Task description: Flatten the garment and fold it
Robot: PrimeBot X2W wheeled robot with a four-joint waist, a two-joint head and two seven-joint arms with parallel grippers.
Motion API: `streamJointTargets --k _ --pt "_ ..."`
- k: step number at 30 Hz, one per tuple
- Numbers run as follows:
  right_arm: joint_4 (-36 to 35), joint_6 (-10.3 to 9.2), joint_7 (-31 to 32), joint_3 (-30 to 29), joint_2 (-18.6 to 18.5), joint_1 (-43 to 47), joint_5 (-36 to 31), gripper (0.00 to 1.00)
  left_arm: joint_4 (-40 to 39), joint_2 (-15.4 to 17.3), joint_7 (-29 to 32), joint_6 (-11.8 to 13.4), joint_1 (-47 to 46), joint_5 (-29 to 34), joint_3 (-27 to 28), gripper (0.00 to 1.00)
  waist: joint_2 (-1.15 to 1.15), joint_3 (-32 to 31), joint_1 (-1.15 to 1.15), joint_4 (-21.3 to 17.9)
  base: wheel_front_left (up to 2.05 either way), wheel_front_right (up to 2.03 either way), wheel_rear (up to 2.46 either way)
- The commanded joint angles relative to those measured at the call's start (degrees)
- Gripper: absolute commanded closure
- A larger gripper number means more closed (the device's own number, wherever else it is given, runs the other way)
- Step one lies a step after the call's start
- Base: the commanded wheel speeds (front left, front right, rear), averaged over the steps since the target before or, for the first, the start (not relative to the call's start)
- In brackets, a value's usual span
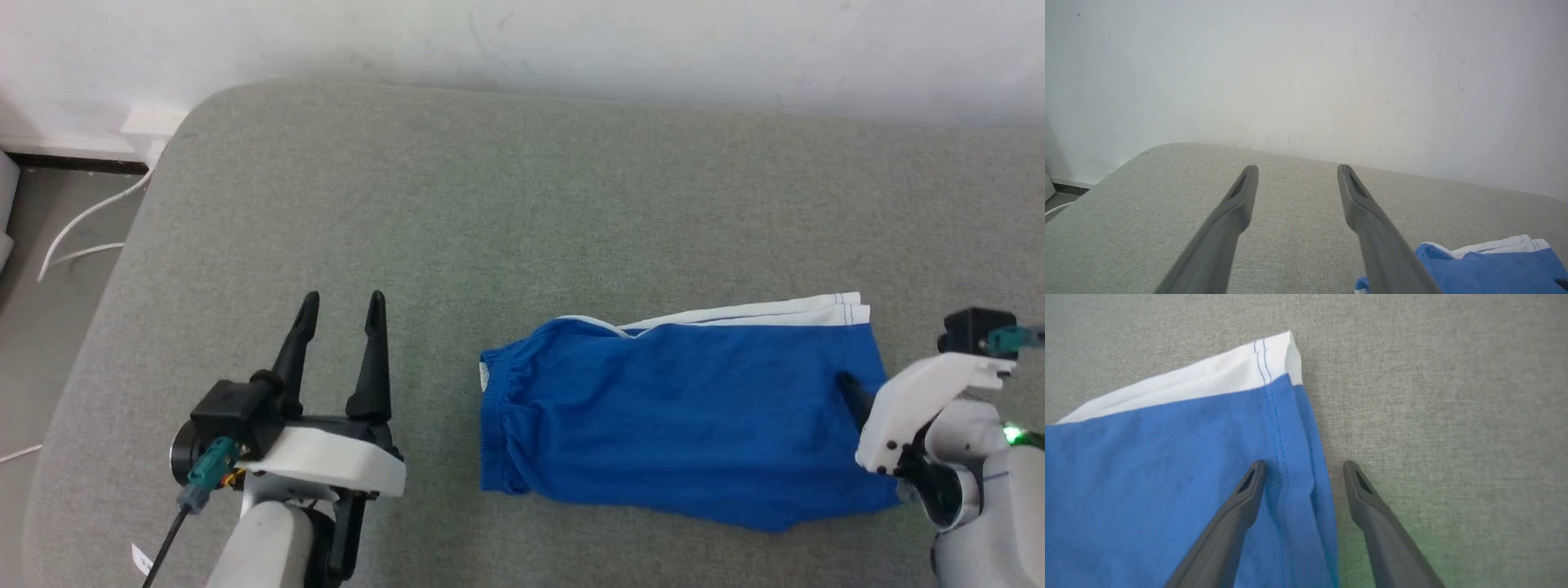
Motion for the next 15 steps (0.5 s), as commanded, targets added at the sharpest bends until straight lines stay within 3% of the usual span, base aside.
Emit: streamJointTargets --k 1,2,3,4,6,7,15 --pt "1.5 -0.05 3.2 1.3 0.2 -0.3 1.4 0.0 -0.5 -1.3 -0.3 -1.4 0.6 2.0 1.8 0.0 0.0 0.1 0.0 0.0 0.0 0.0 0.0" --pt "1.7 -0.05 4.4 1.9 0.2 -0.2 2.3 0.0 -0.6 -1.8 -0.3 -2.0 0.8 2.8 2.6 0.0 0.0 0.1 0.0 0.0 0.0 0.0 0.0" --pt "1.8 -0.05 5.4 2.7 0.2 0.0 3.0 0.22 -0.6 -2.2 -0.3 -2.5 1.0 3.5 3.3 0.0 0.0 0.1 0.0 -0.1 0.0 0.0 0.0" --pt "1.6 -0.05 5.8 3.2 0.2 0.1 4.0 0.53 -0.6 -2.6 -0.3 -3.0 1.2 4.1 4.0 0.0 0.0 0.1 0.0 -0.2 0.0 0.0 0.0" --pt "1.1 -0.05 5.8 3.9 0.2 0.3 5.4 0.91 -0.2 -3.2 -0.3 -3.9 1.6 5.2 5.2 0.0 0.0 -0.1 0.0 -0.5 0.0 0.0 0.0" --pt "0.8 -0.05 5.4 4.0 0.2 0.4 6.0 1.0 -0.1 -3.5 -0.3 -4.3 1.7 5.7 5.7 0.0 0.0 -0.1 0.0 -0.6 0.0 0.0 0.0" --pt "-2.4 -0.05 0.4 -0.2 0.2 1.7 4.6 1.0 0.6 -4.9 -0.3 -6.1 2.5 8.2 8.3 0.0 0.0 -0.9 0.0 -1.4 0.0 0.0 0.0"
